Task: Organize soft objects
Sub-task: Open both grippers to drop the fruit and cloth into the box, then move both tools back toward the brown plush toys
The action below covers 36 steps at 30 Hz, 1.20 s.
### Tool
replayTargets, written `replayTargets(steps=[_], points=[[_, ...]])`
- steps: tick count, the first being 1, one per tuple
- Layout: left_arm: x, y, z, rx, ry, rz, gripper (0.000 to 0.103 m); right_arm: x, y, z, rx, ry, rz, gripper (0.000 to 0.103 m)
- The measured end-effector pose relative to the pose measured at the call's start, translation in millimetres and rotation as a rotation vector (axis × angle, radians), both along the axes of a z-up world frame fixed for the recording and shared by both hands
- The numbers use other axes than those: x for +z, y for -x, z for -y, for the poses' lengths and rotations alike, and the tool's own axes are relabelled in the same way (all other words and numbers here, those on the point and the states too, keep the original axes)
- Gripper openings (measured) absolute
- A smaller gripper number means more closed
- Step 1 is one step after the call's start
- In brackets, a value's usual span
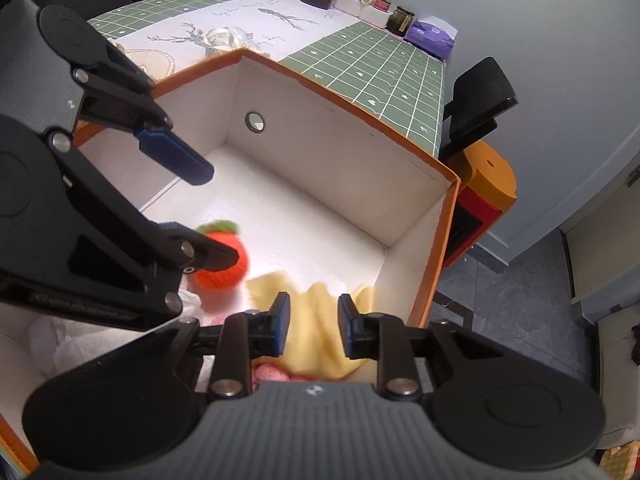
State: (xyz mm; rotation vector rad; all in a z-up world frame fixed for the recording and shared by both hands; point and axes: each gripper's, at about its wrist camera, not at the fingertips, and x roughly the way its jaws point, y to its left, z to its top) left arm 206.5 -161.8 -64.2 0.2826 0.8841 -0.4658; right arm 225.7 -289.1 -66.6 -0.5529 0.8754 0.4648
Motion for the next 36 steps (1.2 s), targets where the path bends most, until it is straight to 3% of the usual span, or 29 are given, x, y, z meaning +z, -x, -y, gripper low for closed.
replayTargets(steps=[10, 17, 22, 36], points=[[23.1, 15.0, -16.8, 0.025, 0.057, 0.063, 0.067, 20.4, 12.3, -6.6, -0.02, 0.003, 0.042, 0.046], [37.6, 32.1, -35.9, 0.071, 0.093, 0.125, 0.067, 36.3, 33.8, -16.1, -0.07, -0.026, 0.109, 0.051], [46.6, 50.8, -50.0, 0.104, 0.078, 0.207, 0.067, 49.7, 54.7, -23.8, -0.098, -0.098, 0.156, 0.051], [54.7, 107.3, -101.0, 0.198, 0.097, 0.343, 0.066, 69.4, 119.1, -70.2, -0.113, -0.331, 0.276, 0.055]])
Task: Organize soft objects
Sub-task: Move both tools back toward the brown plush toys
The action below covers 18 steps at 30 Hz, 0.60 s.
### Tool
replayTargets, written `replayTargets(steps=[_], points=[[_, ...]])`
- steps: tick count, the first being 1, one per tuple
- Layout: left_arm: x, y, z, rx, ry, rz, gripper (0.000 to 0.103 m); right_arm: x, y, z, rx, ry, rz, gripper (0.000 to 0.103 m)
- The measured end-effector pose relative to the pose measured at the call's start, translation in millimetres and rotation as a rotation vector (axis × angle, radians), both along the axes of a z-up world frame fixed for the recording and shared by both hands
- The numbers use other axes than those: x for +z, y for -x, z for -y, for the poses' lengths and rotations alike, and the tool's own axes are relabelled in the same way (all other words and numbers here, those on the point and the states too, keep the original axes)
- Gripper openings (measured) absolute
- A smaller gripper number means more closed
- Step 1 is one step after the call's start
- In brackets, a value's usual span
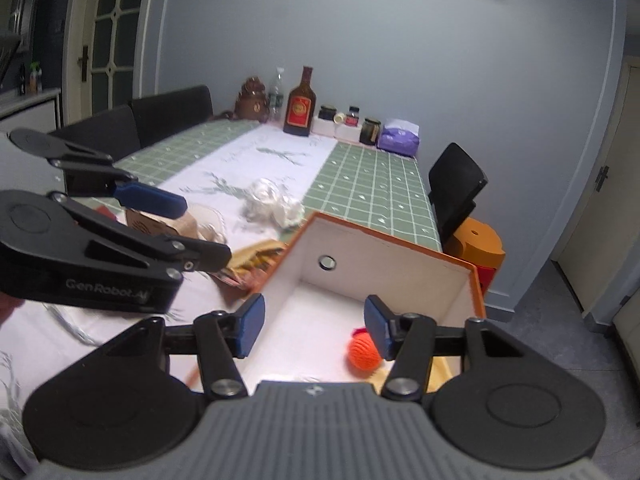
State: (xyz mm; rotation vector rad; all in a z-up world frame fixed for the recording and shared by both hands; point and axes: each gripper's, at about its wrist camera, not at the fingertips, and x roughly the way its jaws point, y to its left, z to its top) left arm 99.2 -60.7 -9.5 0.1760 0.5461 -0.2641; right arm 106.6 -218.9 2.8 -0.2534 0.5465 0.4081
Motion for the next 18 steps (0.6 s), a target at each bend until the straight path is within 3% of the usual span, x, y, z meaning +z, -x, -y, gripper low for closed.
replayTargets(steps=[11, 18], points=[[-10.4, 39.1, -52.9, 0.132, 0.029, 0.064, 0.066, -19.7, 44.2, -59.4, 0.035, -0.034, 0.09, 0.062], [-28.0, 59.4, -87.8, 0.209, 0.084, 0.064, 0.066, -34.7, 59.9, -85.1, 0.034, -0.098, 0.065, 0.062]])
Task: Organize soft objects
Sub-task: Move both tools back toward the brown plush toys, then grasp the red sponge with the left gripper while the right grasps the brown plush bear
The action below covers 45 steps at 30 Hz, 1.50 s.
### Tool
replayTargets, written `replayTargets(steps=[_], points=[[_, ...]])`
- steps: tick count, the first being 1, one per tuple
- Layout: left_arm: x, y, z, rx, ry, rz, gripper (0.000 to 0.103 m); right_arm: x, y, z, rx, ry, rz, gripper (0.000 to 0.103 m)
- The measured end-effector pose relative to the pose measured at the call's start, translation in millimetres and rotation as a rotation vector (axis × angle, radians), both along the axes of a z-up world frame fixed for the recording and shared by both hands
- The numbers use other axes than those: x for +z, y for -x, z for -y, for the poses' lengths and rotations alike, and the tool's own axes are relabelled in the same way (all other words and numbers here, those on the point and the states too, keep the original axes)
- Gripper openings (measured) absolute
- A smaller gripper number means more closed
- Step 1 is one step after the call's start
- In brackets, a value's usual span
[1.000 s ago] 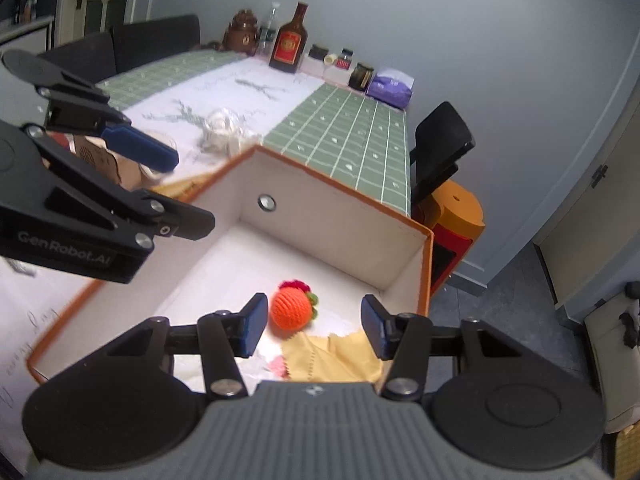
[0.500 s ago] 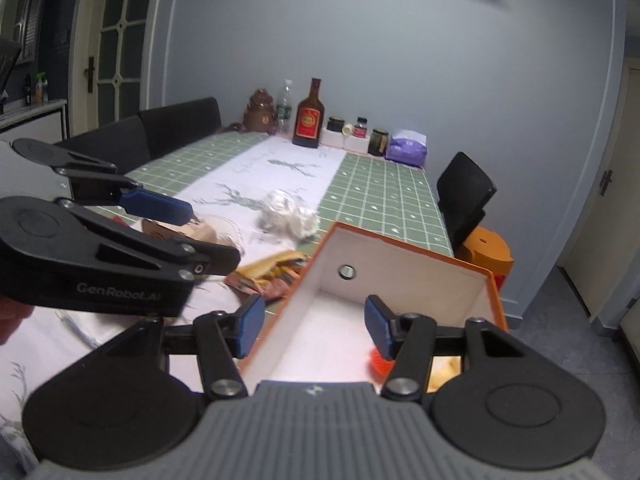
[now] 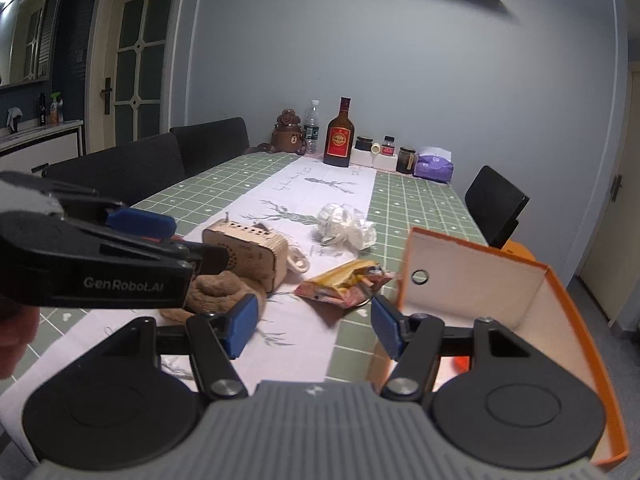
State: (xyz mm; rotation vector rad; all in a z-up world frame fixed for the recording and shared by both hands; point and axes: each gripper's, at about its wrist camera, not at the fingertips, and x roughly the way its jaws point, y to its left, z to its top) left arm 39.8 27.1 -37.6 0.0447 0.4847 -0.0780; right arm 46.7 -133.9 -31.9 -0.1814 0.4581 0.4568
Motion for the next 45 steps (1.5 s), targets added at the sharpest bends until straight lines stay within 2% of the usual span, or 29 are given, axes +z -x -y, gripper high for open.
replayTargets(steps=[4, 8, 14, 21, 27, 30, 37, 45], points=[[-10.8, 12.5, -14.9, 0.041, 0.011, 0.017, 0.066, -10.4, 4.0, -13.7, 0.011, -0.005, -0.012, 0.063], [-20.0, 24.0, -31.5, 0.109, 0.041, 0.033, 0.066, -21.5, 4.1, -18.8, 0.0, -0.059, -0.028, 0.063], [-37.5, 31.2, -53.0, 0.162, 0.076, -0.016, 0.064, -41.7, 2.5, -28.3, 0.009, -0.085, -0.054, 0.064], [-54.2, 29.5, -67.2, 0.15, 0.1, -0.087, 0.063, -61.9, -8.9, -43.8, 0.036, -0.043, -0.106, 0.065], [-67.2, 15.7, -77.3, 0.178, 0.118, -0.158, 0.064, -74.0, -18.8, -51.1, 0.058, -0.035, -0.143, 0.069], [-72.1, 8.4, -82.2, 0.183, 0.11, -0.181, 0.067, -75.7, -25.3, -57.4, 0.081, -0.027, -0.137, 0.079], [-70.7, -9.9, -97.0, 0.2, 0.092, -0.204, 0.066, -75.5, -48.8, -80.9, 0.142, 0.045, -0.079, 0.081], [-71.2, -27.6, -111.2, 0.233, 0.079, -0.211, 0.065, -69.2, -87.2, -103.0, 0.152, -0.015, -0.102, 0.082]])
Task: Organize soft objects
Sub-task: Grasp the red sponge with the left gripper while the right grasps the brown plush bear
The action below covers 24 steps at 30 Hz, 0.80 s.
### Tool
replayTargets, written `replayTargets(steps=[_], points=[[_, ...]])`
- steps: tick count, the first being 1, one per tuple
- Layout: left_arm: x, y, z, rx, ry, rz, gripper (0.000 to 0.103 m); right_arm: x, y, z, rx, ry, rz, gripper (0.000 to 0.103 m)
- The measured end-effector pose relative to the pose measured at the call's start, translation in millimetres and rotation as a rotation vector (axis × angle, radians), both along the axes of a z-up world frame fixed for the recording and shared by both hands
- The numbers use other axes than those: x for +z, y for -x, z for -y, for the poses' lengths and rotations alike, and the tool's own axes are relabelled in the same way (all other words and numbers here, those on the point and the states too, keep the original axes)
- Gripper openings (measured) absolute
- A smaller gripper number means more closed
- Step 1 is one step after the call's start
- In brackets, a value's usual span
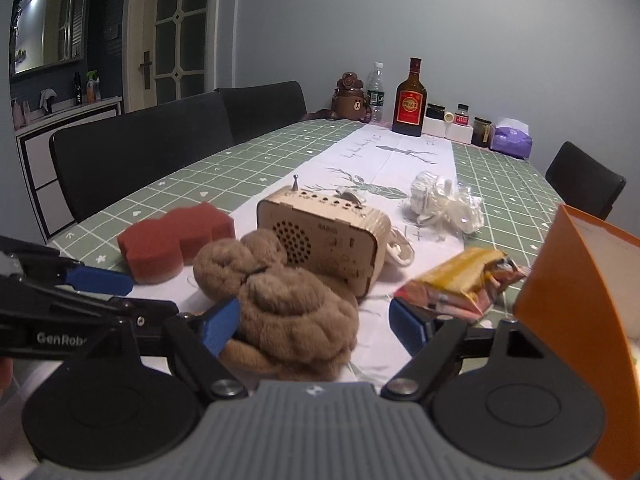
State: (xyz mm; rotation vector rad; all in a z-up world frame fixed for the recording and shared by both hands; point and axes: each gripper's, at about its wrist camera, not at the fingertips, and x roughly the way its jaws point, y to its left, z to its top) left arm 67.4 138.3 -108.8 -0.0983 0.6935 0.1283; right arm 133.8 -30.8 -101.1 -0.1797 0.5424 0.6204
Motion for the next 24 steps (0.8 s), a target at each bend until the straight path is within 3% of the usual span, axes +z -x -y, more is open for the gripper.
replayTargets(steps=[5, 11, 16, 20, 24], points=[[8.4, -5.6, -12.6, 0.057, -0.067, 0.047, 0.067, -5.2, -15.8, -14.9, 0.038, 0.005, -0.026, 0.086], [12.5, -23.7, -27.6, 0.12, -0.172, 0.054, 0.082, -14.7, -28.1, -28.9, 0.052, 0.016, -0.056, 0.086], [2.8, -36.0, -41.8, 0.161, -0.116, 0.038, 0.088, -23.3, -35.2, -32.0, 0.048, 0.005, -0.094, 0.087], [-4.3, -42.7, -48.4, 0.17, -0.126, 0.027, 0.089, -28.7, -38.5, -33.0, 0.049, 0.002, -0.119, 0.088], [-8.6, -49.3, -55.4, 0.179, -0.106, 0.01, 0.097, -31.4, -39.8, -33.9, 0.05, 0.001, -0.128, 0.088]])
